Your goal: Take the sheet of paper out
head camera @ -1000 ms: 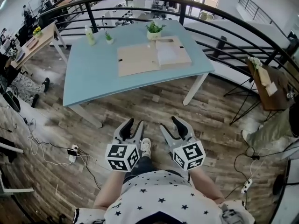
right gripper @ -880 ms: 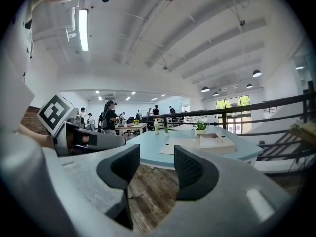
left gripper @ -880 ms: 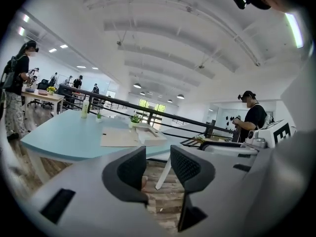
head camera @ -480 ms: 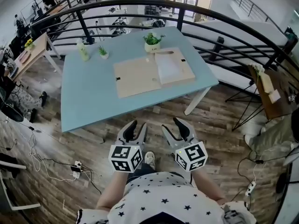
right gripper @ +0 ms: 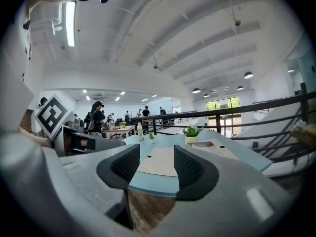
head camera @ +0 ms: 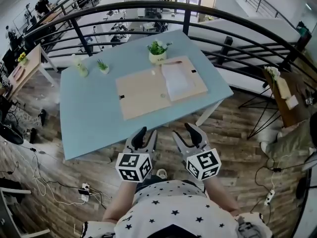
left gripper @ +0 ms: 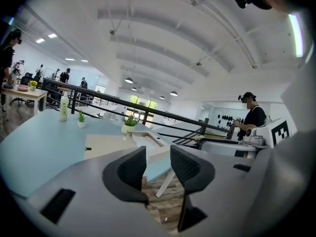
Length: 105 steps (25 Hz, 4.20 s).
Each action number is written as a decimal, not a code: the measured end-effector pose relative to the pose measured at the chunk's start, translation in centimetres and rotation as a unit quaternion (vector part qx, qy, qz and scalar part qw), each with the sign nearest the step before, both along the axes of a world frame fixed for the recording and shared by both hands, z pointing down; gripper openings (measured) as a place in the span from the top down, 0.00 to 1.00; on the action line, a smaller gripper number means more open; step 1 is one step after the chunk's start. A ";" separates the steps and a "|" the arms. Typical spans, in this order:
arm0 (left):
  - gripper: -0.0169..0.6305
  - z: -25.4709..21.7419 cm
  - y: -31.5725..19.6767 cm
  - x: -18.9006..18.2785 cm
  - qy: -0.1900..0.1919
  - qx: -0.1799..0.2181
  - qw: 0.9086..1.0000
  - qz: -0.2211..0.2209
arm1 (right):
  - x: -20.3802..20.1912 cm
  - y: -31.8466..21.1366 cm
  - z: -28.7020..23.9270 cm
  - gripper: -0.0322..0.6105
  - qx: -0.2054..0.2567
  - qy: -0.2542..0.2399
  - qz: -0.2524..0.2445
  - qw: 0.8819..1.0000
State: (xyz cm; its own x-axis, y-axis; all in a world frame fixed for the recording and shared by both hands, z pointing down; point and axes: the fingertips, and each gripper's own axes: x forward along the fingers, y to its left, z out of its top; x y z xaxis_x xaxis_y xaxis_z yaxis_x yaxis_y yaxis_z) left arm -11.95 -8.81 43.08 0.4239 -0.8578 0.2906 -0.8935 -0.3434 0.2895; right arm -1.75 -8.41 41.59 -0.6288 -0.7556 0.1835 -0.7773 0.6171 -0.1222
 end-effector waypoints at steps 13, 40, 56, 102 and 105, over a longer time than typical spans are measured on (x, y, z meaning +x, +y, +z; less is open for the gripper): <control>0.75 1.0 -6.4 -0.5 0.008 -0.011 1.000 0.026 | -0.8 -5.9 0.9 0.64 -0.007 0.002 0.024 1.000; 0.77 7.8 -25.1 3.3 0.016 -0.075 0.995 0.063 | 2.6 -18.9 3.8 0.64 -0.037 0.008 0.034 0.999; 0.77 13.8 -35.0 6.1 -0.003 -0.165 0.984 0.059 | 4.7 -30.0 4.5 0.64 -0.068 0.010 0.007 0.998; 0.94 22.6 -41.2 7.3 -0.096 -0.278 0.955 0.033 | 5.6 -35.1 7.9 0.64 -0.112 0.013 -0.013 0.994; 0.96 22.3 -40.6 7.4 -0.095 -0.269 0.958 0.037 | 5.5 -34.5 7.8 0.64 -0.110 0.012 -0.011 0.994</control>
State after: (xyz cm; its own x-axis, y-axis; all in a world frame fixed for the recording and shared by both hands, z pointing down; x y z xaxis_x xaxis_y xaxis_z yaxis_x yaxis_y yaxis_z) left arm -4.52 -49.43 65.35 0.3730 -0.5311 0.7608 -0.9266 -0.2547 0.2765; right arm 3.78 -42.86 49.38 -0.6382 -0.6819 0.3574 -0.7682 0.5945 -0.2374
